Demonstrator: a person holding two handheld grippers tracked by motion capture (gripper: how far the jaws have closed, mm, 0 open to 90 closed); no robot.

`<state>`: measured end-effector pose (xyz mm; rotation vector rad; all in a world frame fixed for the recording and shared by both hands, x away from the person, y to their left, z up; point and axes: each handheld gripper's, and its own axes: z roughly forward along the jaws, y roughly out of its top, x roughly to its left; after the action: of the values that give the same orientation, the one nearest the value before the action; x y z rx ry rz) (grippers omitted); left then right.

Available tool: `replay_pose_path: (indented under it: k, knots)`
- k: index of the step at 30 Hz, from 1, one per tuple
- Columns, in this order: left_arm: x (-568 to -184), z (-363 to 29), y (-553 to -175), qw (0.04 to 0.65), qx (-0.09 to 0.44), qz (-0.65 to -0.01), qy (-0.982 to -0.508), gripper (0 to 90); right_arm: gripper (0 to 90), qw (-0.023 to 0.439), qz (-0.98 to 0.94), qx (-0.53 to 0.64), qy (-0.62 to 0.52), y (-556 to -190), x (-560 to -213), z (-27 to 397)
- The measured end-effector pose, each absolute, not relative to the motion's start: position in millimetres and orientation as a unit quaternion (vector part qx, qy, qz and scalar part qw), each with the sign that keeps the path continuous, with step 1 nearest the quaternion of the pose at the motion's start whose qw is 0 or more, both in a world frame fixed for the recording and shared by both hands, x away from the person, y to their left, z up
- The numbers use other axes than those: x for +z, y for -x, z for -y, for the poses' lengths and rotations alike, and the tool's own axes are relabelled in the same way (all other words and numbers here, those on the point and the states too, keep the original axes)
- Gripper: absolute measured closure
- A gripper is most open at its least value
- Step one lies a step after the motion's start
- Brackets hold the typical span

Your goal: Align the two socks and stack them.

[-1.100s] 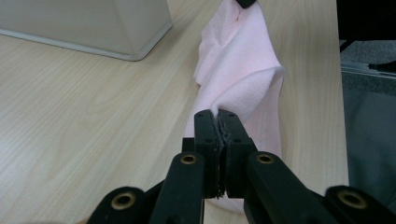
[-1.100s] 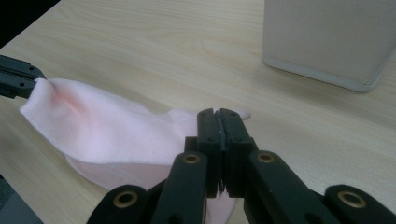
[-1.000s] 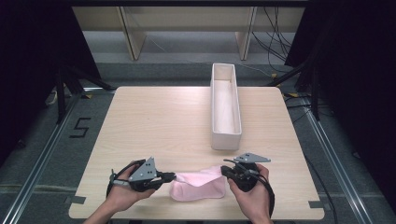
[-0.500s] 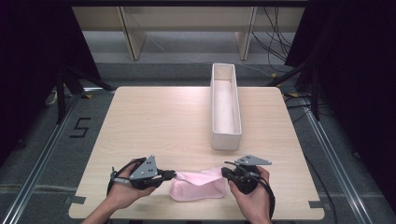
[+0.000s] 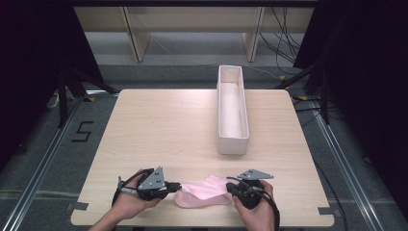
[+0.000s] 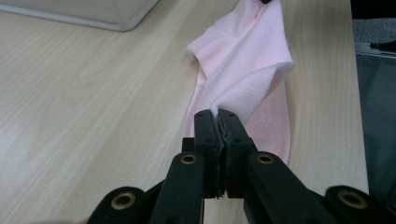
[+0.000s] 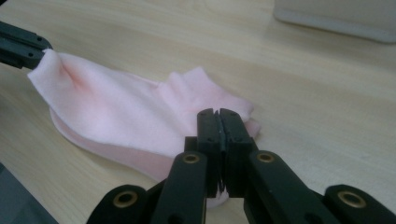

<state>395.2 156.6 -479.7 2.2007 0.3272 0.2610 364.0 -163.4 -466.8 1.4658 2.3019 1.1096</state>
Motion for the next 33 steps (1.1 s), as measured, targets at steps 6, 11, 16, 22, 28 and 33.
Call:
replay_pose_path:
  k: [6,11,16,22,28,33]
  knots:
    - [-484.6,-155.1,-393.0,0.434,0.1,-0.133,-0.885,86.5,87.9,0.086,-0.78,0.368,-0.499,-358.2,-473.1,160.9]
    - [-489.2,-153.7,-392.6,0.426,0.103,-0.131,-0.889,86.5,85.4,0.085,-0.795,0.341,-0.495,-357.0,-478.3,159.1]
    - [-491.4,-155.4,-391.7,0.421,0.1,-0.127,-0.893,86.3,75.0,0.083,-0.801,0.335,-0.49,-359.3,-476.3,162.3]
    - [-492.5,-156.2,-392.5,0.42,0.097,-0.128,-0.893,86.1,71.1,0.103,-0.776,0.362,-0.507,-384.3,-458.5,168.2]
    - [-492.7,-156.8,-392.1,0.42,0.097,-0.133,-0.892,86.0,68.7,0.057,-0.784,0.347,-0.511,-412.0,-473.5,163.8]
    - [-493.5,-156.6,-392.1,0.419,0.095,-0.129,-0.894,86.0,64.7,0.024,-0.778,0.331,-0.534,-419.3,-483.5,162.2]
